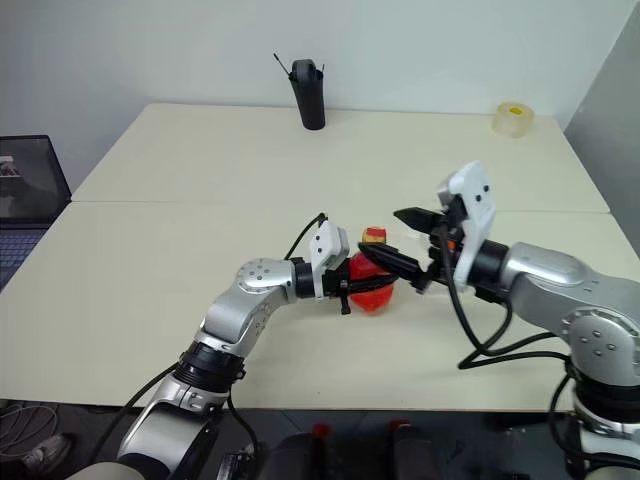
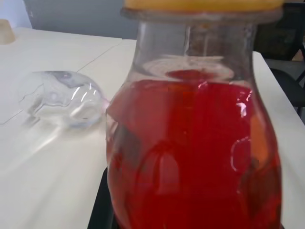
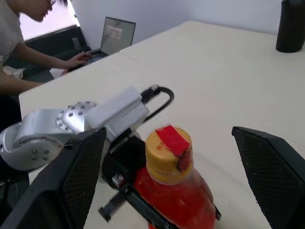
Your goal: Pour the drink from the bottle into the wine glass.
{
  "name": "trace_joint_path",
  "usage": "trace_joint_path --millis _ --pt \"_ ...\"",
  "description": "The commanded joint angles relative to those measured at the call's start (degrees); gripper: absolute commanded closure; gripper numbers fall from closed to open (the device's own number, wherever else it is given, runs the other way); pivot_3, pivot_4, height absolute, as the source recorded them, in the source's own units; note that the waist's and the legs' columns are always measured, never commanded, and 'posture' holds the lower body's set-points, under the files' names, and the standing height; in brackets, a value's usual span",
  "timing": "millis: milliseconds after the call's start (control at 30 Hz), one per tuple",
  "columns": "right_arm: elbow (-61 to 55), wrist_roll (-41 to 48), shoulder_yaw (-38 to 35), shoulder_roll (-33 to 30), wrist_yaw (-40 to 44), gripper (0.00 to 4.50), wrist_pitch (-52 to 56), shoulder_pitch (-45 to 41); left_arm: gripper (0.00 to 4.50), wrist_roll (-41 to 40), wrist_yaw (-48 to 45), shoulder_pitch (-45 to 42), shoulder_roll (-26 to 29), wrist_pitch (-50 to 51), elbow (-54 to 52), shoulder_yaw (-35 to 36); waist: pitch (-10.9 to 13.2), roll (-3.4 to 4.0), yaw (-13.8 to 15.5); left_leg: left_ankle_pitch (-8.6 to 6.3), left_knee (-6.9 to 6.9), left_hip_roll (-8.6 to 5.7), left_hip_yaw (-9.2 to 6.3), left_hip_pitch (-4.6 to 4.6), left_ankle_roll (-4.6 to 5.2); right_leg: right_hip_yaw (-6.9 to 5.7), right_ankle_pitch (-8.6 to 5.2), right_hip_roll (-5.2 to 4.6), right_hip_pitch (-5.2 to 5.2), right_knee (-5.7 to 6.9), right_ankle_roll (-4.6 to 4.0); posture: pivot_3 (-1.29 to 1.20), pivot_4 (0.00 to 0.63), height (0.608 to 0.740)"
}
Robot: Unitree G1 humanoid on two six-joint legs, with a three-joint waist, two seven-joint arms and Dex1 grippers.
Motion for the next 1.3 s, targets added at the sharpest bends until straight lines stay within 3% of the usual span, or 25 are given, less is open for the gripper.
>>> trace_joint_path --millis 33,500,633,867,967,1033,1200,1300 --pt "-0.46 -0.62 0.71 1.17 -2.01 0.00 -0.88 -2.27 3.49 -0.78 0.29 -1.02 -0.52 -1.23 -2.44 1.08 0.00 0.00 0.06 0.00 0.02 0.00 -0.01 -0.02 0.00 -0.01 0.00 -0.02 0.00 0.00 0.00 0.00 0.150 0.740" --pt "3.06 -4.45 2.71 3.83 -1.96 0.00 -1.04 -2.28 3.49 -0.80 0.31 -0.76 -0.81 -1.03 -2.72 1.01 0.00 0.01 0.03 0.00 0.03 0.00 -0.02 -0.03 0.00 -0.02 0.00 -0.03 0.00 0.01 0.00 0.00 0.150 0.740" --pt "3.02 -4.31 2.51 4.21 -2.05 0.89 -0.95 -2.03 3.49 -0.82 0.31 -0.58 -0.56 -0.96 -2.91 1.07 0.00 0.01 0.03 0.00 0.03 0.00 -0.02 -0.03 0.00 -0.02 0.00 -0.03 0.00 0.01 0.00 0.00 0.150 0.740" --pt "2.94 -4.40 2.25 3.98 -1.75 3.26 -0.93 -1.52 3.49 -0.83 0.47 -0.47 -0.46 -0.76 -3.26 1.03 0.00 0.01 0.03 0.00 0.03 0.00 -0.03 -0.03 0.00 -0.02 0.00 -0.03 -0.01 0.01 0.00 0.00 0.150 0.740" --pt "3.19 -4.50 2.03 3.52 -0.74 3.26 -1.14 -1.65 3.49 -0.91 0.47 -0.44 -0.28 -0.68 -3.38 1.04 0.00 0.01 0.03 0.00 0.03 0.00 -0.03 -0.03 0.00 -0.02 0.00 -0.03 -0.01 0.01 0.00 0.00 0.150 0.740" --pt "3.48 -4.84 1.81 1.90 2.95 3.26 -2.26 -1.68 3.49 -0.92 0.49 -0.53 -0.28 -0.64 -3.33 0.99 0.00 0.01 0.03 0.00 0.03 0.00 -0.03 -0.03 0.00 -0.03 0.00 -0.03 -0.01 0.01 0.00 0.00 0.150 0.740" --pt "10.06 -8.54 2.25 -7.18 26.59 3.26 -10.66 -3.13 3.49 -0.79 -0.33 -1.22 -0.12 -0.63 -2.56 0.82 0.00 0.01 0.11 0.00 0.03 -0.05 -0.01 -0.04 0.01 -0.09 0.00 -0.03 0.00 -0.02 0.00 0.00 0.150 0.740" --pt "15.90 -12.57 4.17 -9.87 34.16 3.26 -14.52 -6.93 3.49 -0.81 -0.55 -1.47 0.00 -0.55 -2.53 0.77 0.00 0.01 -0.11 -0.01 0.03 -0.05 0.03 0.01 0.01 -0.13 0.00 0.00 0.00 0.00 0.00 0.00 0.150 0.740"
